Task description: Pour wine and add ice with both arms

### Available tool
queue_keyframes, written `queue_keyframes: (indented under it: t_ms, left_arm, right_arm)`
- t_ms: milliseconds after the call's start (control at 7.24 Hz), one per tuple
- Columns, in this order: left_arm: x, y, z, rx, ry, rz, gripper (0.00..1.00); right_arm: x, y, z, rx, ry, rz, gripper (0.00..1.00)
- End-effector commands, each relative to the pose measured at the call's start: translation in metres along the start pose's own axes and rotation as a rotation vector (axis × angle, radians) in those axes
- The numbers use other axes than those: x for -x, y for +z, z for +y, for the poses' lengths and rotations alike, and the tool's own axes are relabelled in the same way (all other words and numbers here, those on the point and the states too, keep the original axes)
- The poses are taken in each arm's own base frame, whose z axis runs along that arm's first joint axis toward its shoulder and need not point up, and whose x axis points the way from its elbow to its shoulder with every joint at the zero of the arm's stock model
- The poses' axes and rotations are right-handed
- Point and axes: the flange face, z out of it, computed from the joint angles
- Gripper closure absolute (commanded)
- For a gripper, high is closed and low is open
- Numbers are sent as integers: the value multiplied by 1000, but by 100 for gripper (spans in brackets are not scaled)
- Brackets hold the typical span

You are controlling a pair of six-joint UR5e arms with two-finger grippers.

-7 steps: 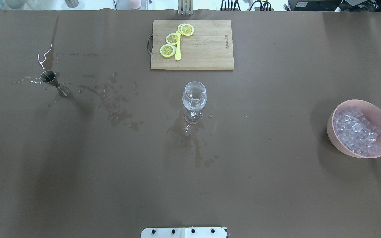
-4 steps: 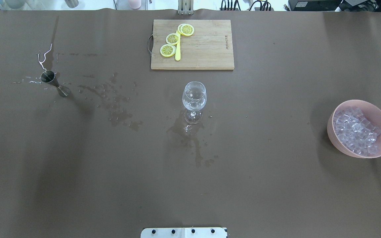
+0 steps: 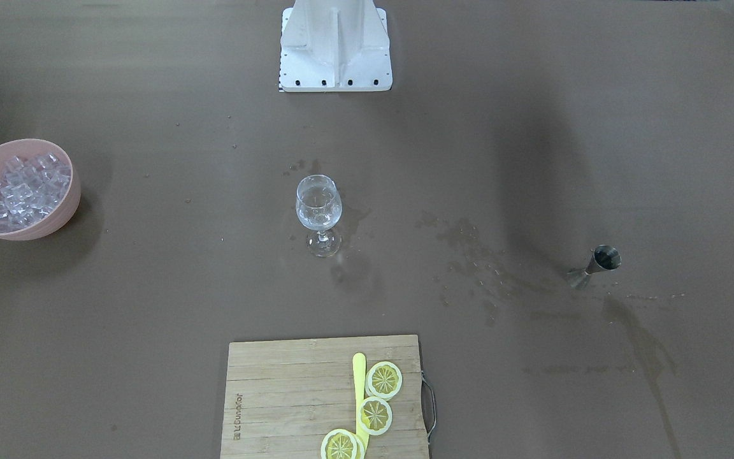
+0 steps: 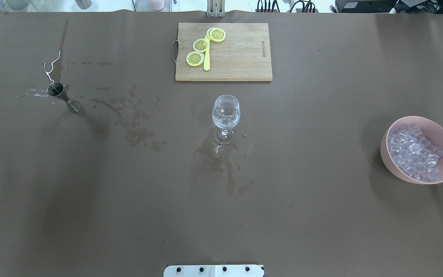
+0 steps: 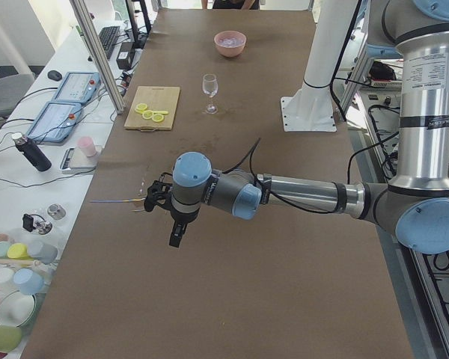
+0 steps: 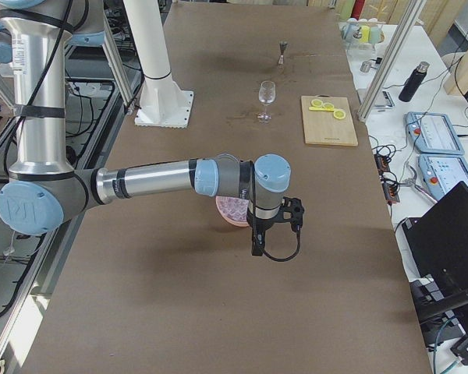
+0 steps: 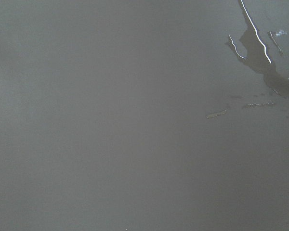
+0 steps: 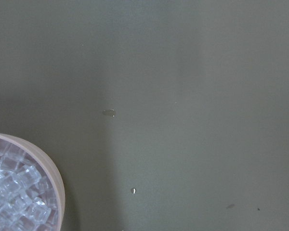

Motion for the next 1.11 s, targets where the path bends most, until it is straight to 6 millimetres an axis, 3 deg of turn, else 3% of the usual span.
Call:
queue_keyframes:
  t_ms: [0,138,276,414,691,829,967]
  left_arm:
    - [-34,-6,-8,-2,-18,15,2]
    - [-69,-4,-12,3,-63,28,2]
    - [-84,-9,-15,-8,-60,38,2]
    - [-113,-15,-17,-19,-121,68,2]
    - [-200,-17,-13,-29,-157,149,3]
    - [-220,-7,-4,-117,-181,160,3]
    - [-215,4,27,-228,-195,160,3]
  right_arm:
    - [0,1,2,2,2,-3,0]
    - [-1,1,3,3,3,-5,0]
    - [0,1,3,3,3,-9,0]
    - [-1,2,4,5,5,-12,0]
    - [-3,4,5,9,6,-12,0]
    - [-3,4,5,7,5,-11,0]
    - [-3,5,5,10,9,-11,0]
